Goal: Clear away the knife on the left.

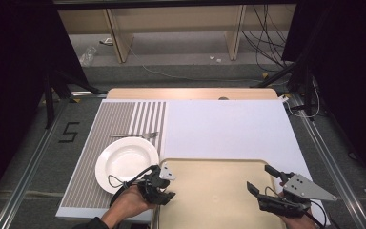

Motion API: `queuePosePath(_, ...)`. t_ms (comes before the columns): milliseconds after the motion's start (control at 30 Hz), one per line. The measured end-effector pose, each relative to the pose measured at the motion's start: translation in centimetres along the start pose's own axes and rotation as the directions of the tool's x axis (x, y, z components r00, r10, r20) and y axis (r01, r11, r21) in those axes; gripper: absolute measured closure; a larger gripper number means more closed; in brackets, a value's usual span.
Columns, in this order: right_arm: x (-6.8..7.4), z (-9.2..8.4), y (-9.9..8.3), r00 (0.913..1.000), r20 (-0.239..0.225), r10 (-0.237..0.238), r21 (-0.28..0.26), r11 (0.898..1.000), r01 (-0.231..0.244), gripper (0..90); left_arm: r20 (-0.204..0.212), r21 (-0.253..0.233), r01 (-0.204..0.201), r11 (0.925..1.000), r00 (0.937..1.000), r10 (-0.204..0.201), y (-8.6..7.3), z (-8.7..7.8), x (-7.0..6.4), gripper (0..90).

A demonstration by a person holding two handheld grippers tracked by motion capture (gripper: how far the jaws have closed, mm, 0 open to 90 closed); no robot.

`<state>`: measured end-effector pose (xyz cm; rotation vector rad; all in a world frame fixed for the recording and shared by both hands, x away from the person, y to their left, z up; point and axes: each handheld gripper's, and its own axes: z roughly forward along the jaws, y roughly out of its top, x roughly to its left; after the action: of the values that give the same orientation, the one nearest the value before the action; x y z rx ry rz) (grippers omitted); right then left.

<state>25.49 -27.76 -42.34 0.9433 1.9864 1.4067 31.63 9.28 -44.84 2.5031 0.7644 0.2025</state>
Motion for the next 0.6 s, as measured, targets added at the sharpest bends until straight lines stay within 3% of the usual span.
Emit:
queuePosePath(67, 0.0, 0.0, 0.0, 1.0, 0.0, 0.001, 0.001, 1.0, -0.001, 21.2, 0.012, -0.008, -0.001, 1.0, 0.9999, 0.001, 0.1, -0.2, 0.0, 52.8)
queuePosePath(600, 0.0, 0.0, 0.0, 0.9999, -0.007, 0.011, -0.005, 1.0, -0.011, 21.1, -0.012, -0.101, 0.04, 0.994, 0.9991, -0.042, 0.4, -1.2, 0.4, 21.5)
